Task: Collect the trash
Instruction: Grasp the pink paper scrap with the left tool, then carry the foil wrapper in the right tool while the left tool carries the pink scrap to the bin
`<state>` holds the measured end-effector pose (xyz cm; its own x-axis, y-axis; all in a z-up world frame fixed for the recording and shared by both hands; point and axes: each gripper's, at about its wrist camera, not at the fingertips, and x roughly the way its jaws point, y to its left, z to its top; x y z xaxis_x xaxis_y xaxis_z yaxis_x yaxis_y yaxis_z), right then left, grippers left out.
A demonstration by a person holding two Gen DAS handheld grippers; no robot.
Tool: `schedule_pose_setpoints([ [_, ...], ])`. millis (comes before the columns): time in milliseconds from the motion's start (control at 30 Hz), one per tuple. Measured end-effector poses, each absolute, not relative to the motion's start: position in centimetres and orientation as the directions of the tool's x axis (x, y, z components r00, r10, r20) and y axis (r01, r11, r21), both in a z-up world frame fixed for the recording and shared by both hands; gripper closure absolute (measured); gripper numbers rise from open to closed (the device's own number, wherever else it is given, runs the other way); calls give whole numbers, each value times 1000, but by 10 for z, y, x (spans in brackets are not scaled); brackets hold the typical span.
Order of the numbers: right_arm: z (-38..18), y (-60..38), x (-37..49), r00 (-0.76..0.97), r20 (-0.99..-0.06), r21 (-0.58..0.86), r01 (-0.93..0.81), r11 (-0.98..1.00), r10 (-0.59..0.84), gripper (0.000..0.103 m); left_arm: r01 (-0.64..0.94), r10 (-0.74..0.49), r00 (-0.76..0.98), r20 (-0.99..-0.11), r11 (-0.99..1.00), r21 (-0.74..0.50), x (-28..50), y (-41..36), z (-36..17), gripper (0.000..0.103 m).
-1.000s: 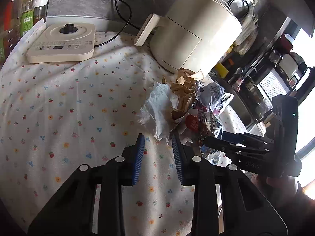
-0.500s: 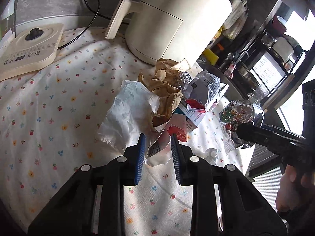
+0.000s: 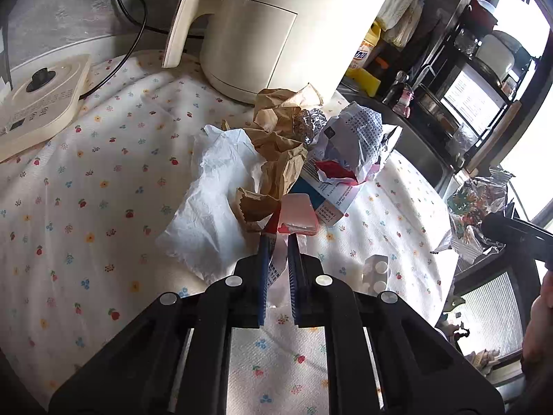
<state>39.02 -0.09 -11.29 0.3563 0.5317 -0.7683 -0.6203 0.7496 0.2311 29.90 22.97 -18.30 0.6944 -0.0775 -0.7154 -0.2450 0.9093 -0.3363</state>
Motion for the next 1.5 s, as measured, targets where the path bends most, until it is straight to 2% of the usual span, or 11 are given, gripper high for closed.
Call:
schedule_pose_setpoints([
  [500, -105, -51, 375, 346, -738, 285, -618, 732, 579, 77, -336, 25, 745, -667, 878, -342, 248, 213, -139, 94],
  [733, -106, -93, 367, 353, -735, 302, -595, 745, 579, 77, -325, 16, 749, -663, 880, -346, 236, 176, -131, 94],
  [1033, -128, -188, 356, 387, -767, 312, -473, 824, 513, 76, -203, -100, 726, -681, 914, -352, 250, 87, -137, 94],
  [1500, -201, -358, 321, 393, -858, 298, -142, 944, 330, 74, 70, -341, 573, -746, 926, -370, 278, -86, -176, 94],
])
